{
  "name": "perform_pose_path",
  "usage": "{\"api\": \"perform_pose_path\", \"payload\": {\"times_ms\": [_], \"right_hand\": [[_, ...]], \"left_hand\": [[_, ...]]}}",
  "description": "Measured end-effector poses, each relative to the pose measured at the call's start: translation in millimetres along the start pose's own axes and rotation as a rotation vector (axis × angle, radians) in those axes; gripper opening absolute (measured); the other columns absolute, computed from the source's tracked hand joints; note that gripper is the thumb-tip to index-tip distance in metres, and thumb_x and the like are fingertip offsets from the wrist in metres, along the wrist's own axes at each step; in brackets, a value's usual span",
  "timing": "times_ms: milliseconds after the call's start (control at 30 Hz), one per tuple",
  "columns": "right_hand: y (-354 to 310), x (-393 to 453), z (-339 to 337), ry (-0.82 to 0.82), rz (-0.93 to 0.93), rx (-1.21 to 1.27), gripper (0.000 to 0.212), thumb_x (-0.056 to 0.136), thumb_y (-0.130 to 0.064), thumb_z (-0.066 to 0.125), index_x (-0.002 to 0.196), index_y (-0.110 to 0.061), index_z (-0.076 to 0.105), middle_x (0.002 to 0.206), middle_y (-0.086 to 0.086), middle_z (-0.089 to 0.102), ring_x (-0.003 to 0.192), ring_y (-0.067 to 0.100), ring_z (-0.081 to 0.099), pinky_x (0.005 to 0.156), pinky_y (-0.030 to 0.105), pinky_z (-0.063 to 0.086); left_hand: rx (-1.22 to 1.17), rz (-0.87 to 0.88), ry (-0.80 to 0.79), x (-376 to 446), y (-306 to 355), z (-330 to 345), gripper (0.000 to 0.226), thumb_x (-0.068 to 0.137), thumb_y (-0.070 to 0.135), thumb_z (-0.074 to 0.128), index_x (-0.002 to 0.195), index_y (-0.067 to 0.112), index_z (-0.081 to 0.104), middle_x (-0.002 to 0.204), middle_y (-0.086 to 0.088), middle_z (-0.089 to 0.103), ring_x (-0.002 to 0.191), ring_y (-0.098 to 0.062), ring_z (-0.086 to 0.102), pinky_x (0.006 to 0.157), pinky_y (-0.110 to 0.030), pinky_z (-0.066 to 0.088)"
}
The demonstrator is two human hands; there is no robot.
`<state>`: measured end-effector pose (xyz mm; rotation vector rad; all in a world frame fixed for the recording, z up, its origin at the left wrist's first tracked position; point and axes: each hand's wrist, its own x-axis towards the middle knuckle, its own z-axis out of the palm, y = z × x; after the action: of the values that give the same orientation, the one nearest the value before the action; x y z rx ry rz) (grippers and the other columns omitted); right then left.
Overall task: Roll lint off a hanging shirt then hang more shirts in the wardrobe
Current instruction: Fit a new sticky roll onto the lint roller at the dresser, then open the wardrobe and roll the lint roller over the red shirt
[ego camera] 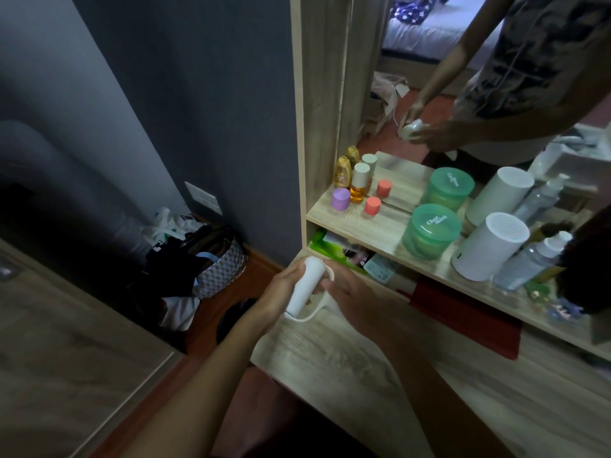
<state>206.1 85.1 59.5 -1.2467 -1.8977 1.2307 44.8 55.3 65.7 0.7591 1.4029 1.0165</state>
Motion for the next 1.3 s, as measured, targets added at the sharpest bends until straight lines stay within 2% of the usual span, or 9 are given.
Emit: {"api": "perform_pose_path", "payload": {"times_ms": [100, 267, 333, 433, 567, 700, 867, 1100, 1300], "right_hand": [[6.0, -1.4, 1.6, -0.094, -0.103, 0.113, 0.07, 0.077, -0.046, 0.072, 0.136, -0.052, 0.035, 0.132, -0.011, 0.055, 0.118, 0.013, 0.057, 0.097, 0.041, 0.05], [20.3, -4.6, 0.4, -0.152, -0.027, -0.031, 0.103, 0.059, -0.068, 0.075, 0.144, -0.043, 0.022, 0.138, -0.001, 0.049, 0.102, 0.017, 0.059, 0.083, 0.034, 0.052], [19.2, -4.4, -0.6, -0.172, 0.087, -0.189, 0.084, 0.073, -0.057, 0.071, 0.142, -0.026, 0.036, 0.134, 0.002, 0.051, 0.107, 0.018, 0.054, 0.088, 0.03, 0.042], [14.7, -6.4, 3.0, -0.118, 0.111, -0.336, 0.028, 0.086, -0.051, 0.062, 0.101, -0.028, 0.06, 0.094, -0.007, 0.062, 0.08, 0.005, 0.054, 0.084, 0.027, 0.043], [18.9, -3.8, 10.3, -0.011, 0.161, -0.311, 0.042, 0.083, -0.063, 0.056, 0.062, -0.026, 0.055, 0.051, -0.01, 0.058, 0.05, -0.003, 0.056, 0.064, 0.026, 0.049], [19.6, 9.2, 17.4, -0.012, 0.255, -0.057, 0.032, 0.077, -0.057, 0.066, 0.073, -0.025, 0.065, 0.065, -0.003, 0.068, 0.059, 0.014, 0.068, 0.064, 0.044, 0.06], [-11.8, 5.8, 31.3, 0.021, 0.073, -0.147, 0.028, 0.091, -0.047, 0.056, 0.075, -0.025, 0.055, 0.059, -0.004, 0.063, 0.044, -0.003, 0.055, 0.046, 0.011, 0.041], [-50.9, 18.9, 78.6, -0.051, -0.043, -0.058, 0.014, 0.092, -0.035, 0.059, 0.087, -0.022, 0.059, 0.064, 0.002, 0.062, 0.054, 0.005, 0.058, 0.051, 0.017, 0.043], [-97.9, 38.2, 129.3, -0.101, -0.104, -0.004, 0.023, 0.09, -0.033, 0.063, 0.073, -0.019, 0.058, 0.057, 0.001, 0.058, 0.048, 0.003, 0.054, 0.047, 0.012, 0.037]], "left_hand": [[0.021, 0.048, 0.031, 2.5, 12.5, -1.8, 0.034, 0.101, 0.027, 0.039, 0.128, 0.017, 0.057, 0.111, -0.01, 0.067, 0.088, -0.02, 0.065, 0.067, -0.025, 0.055], [0.081, 0.051, 0.085, 4.7, 18.7, -5.0, 0.03, 0.1, 0.028, 0.041, 0.123, 0.019, 0.06, 0.118, -0.013, 0.065, 0.093, -0.027, 0.066, 0.064, -0.031, 0.056], [0.103, 0.062, 0.128, -0.1, 19.0, -5.2, 0.023, 0.1, 0.03, 0.044, 0.117, 0.024, 0.058, 0.11, -0.008, 0.064, 0.085, -0.02, 0.064, 0.059, -0.026, 0.056], [0.252, 0.142, 0.162, -5.4, 16.7, -4.5, 0.024, 0.099, 0.035, 0.045, 0.117, 0.028, 0.058, 0.108, 0.001, 0.06, 0.094, -0.015, 0.06, 0.074, -0.025, 0.055], [0.52, 0.338, 0.267, -5.6, 13.9, -11.5, 0.04, 0.095, 0.047, 0.044, 0.128, 0.026, 0.056, 0.128, -0.001, 0.056, 0.116, -0.013, 0.051, 0.099, -0.029, 0.04], [0.833, 0.497, 0.382, -15.7, 15.0, -30.0, 0.059, 0.091, 0.058, 0.034, 0.14, 0.028, 0.044, 0.145, -0.004, 0.041, 0.136, -0.018, 0.032, 0.113, -0.039, 0.028], [0.985, 0.54, 0.512, -35.6, 11.9, -60.1, 0.056, 0.094, 0.052, 0.035, 0.14, 0.023, 0.046, 0.145, -0.005, 0.041, 0.139, -0.021, 0.029, 0.112, -0.044, 0.027], [0.997, 0.545, 0.653, -70.0, 13.1, -111.8, 0.053, 0.094, 0.049, 0.034, 0.135, 0.021, 0.051, 0.14, -0.004, 0.047, 0.132, -0.022, 0.039, 0.108, -0.044, 0.035], [1.009, 0.534, 0.821, -97.9, 13.9, -175.9, 0.049, 0.095, 0.045, 0.037, 0.133, 0.02, 0.054, 0.139, -0.005, 0.048, 0.131, -0.023, 0.042, 0.106, -0.044, 0.038]]}}
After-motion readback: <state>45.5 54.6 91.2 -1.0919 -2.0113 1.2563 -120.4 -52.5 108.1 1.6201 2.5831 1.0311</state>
